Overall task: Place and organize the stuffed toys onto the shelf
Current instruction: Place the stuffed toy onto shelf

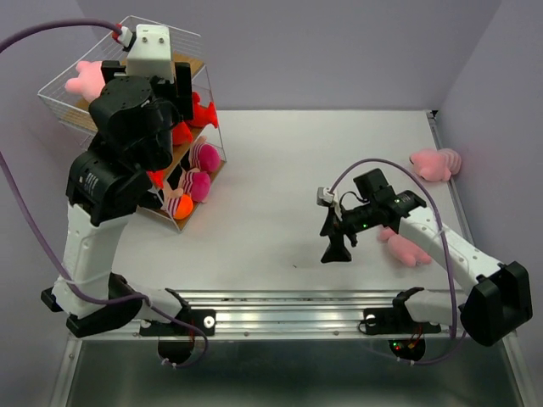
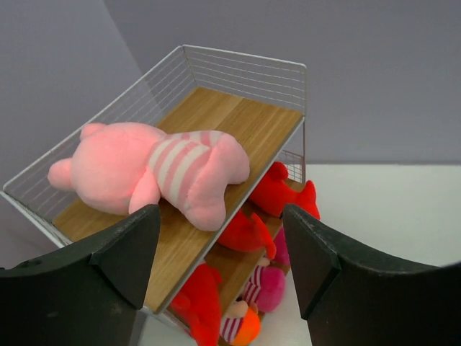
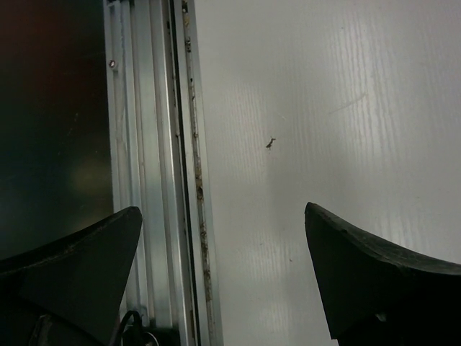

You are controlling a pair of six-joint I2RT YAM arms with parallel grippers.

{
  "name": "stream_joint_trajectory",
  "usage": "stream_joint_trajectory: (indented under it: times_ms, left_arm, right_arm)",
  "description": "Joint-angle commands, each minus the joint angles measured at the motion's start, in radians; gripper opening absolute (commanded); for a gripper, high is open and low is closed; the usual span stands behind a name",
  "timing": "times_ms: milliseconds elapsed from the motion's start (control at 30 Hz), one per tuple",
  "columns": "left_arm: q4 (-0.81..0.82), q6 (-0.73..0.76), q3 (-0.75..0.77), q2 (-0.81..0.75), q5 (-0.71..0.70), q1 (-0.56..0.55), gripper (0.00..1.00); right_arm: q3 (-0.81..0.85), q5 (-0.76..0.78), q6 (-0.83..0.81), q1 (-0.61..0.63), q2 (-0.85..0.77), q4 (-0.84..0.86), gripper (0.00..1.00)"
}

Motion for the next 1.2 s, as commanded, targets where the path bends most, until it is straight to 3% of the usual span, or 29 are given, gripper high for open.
stream_joint_trajectory:
  times_ms: [0, 167, 300, 767, 967, 1167]
  left_arm:
    - [0.123, 0.178, -0.036, 0.039, 0.055, 0.066, 0.77]
    - [0.143, 0.176, -0.059, 0.088, 0.217, 0.188, 0.76]
    - [0.141, 0.125, -0.056, 0.142, 0.259, 0.27, 0.67]
    - [0.144, 0.096, -0.096, 0.167, 0.169, 0.311, 0.68]
    - [0.189, 0.105, -0.11, 0.13, 0.132, 0.314, 0.75]
    - [0.328, 0.202, -0.263, 0.069, 0.058, 0.312, 0.75]
  right_arm:
    - [-0.048, -0.081, -0.019, -0.009, -0.047, 0.067, 1.0]
    - [-0.068, -0.101, -0.031, -0.009, -0.058, 0.069, 1.0]
    - [-0.085, -0.124, -0.037, -0.018, -0.075, 0.067, 1.0]
    - [-0.099, -0.142, -0.037, -0.018, -0.132, 0.064, 1.0]
    - [-0.099, -0.148, -0.042, -0.018, -0.141, 0.061, 1.0]
    - [-0.098, -0.156, -0.051, -0.018, -0.138, 0.052, 1.0]
